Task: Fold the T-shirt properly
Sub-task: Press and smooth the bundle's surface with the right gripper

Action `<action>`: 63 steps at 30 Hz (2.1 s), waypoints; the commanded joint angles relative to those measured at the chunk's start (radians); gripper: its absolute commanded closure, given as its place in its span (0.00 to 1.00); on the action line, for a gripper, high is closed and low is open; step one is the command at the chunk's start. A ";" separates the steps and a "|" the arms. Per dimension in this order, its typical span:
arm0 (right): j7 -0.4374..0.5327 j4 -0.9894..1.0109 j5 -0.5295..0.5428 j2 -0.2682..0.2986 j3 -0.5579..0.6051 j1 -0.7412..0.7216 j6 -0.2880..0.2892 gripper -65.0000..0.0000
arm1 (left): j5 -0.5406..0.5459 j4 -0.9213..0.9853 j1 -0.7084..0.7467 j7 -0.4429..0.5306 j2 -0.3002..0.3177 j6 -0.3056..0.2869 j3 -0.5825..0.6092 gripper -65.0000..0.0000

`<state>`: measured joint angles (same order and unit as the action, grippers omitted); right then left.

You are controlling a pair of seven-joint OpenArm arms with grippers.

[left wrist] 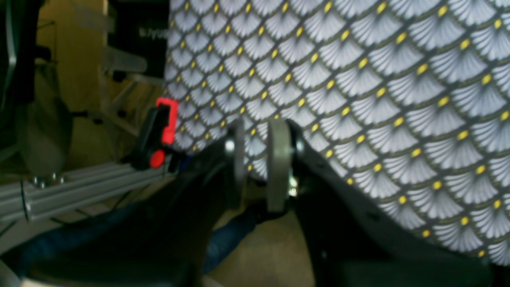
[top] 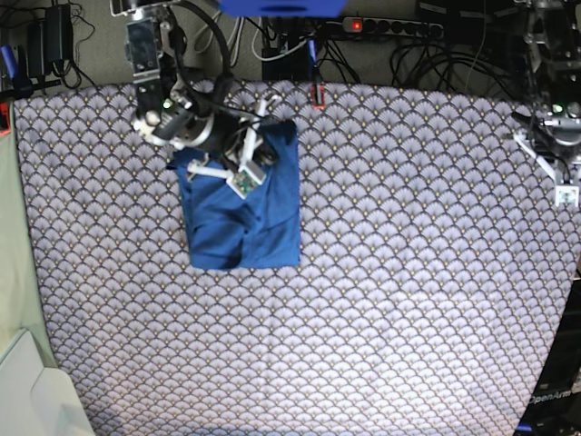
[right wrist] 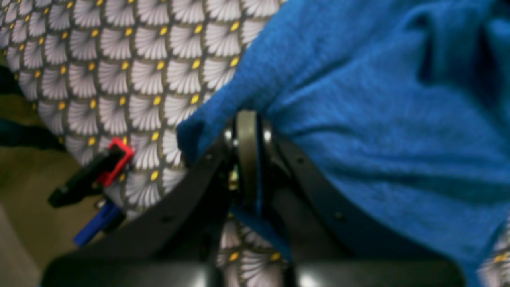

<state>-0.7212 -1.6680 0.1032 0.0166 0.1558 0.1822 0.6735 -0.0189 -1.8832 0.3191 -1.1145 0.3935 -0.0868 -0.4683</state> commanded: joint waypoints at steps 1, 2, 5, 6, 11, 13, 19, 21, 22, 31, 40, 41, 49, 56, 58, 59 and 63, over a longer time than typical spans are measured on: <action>-0.001 -0.004 0.002 -0.002 0.009 0.004 0.004 1.00 | -0.011 -0.017 -0.008 0.015 0.018 0.003 -0.008 0.85; 0.008 -0.004 0.002 -0.002 0.018 0.013 0.004 1.00 | -0.011 -0.017 -0.008 0.015 0.018 0.003 -0.008 0.85; 0.067 -0.021 0.002 0.004 0.021 0.033 0.004 1.00 | -0.011 -0.017 -0.013 0.015 0.018 0.003 -0.007 0.85; 0.074 -0.028 0.002 0.004 0.017 0.035 0.004 1.00 | -0.011 -0.017 -0.015 0.015 0.018 0.003 -0.007 0.85; 0.082 -0.079 0.002 0.039 0.015 0.027 0.004 1.00 | -0.011 -0.017 -0.015 0.015 0.018 0.003 -0.005 0.85; 0.082 -0.103 0.002 0.042 0.012 0.023 0.004 1.00 | -0.011 -0.017 -0.015 0.015 0.018 0.003 -0.005 0.85; 0.076 -0.159 0.002 0.055 -0.025 -0.029 0.004 1.00 | -0.011 -0.017 -0.015 0.015 0.018 0.003 -0.005 0.85; 0.074 -0.160 0.002 0.055 -0.029 -0.054 0.004 1.00 | -0.011 -0.019 -0.013 0.015 0.018 0.003 -0.005 0.85; 0.074 -0.156 0.002 0.055 -0.029 -0.069 0.004 1.00 | -0.011 -0.019 -0.011 0.015 0.018 0.003 -0.005 0.85; 0.084 0.072 0.003 0.049 -0.022 -0.246 0.005 1.00 | -0.011 -0.023 -0.005 0.004 0.022 0.003 -0.007 0.85; 0.173 0.300 0.003 0.050 -0.022 -0.355 0.005 1.00 | -0.013 -0.062 0.025 0.003 0.020 0.003 -0.008 0.85; 0.185 0.331 0.003 0.050 -0.022 -0.366 0.005 1.00 | -0.013 -0.062 0.027 0.003 0.020 0.003 -0.008 0.85; 0.268 0.529 0.003 0.055 -0.020 -0.467 0.005 1.00 | -0.013 -0.062 0.027 0.003 0.023 0.003 -0.008 0.85; 0.283 0.596 0.002 0.062 -0.020 -0.539 0.005 1.00 | -0.109 -0.062 0.027 0.003 0.017 0.003 -0.007 0.85; 0.285 0.598 0.002 0.065 -0.020 -0.547 0.005 1.00 | -0.120 -0.062 0.027 0.003 0.017 0.003 -0.007 0.85; 0.280 0.584 0.002 0.073 -0.020 -0.547 0.005 1.00 | -0.120 -0.062 0.027 0.003 0.017 0.003 -0.007 0.85; 0.277 0.452 0.002 0.093 -0.026 -0.511 0.005 1.00 | -0.117 -0.074 0.051 0.003 0.017 0.003 -0.007 0.85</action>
<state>-0.4706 -1.1995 0.0841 0.1062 0.1329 -0.3073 0.6720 -0.1234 -1.9404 0.3660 -1.1160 0.3958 -0.0875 -0.4686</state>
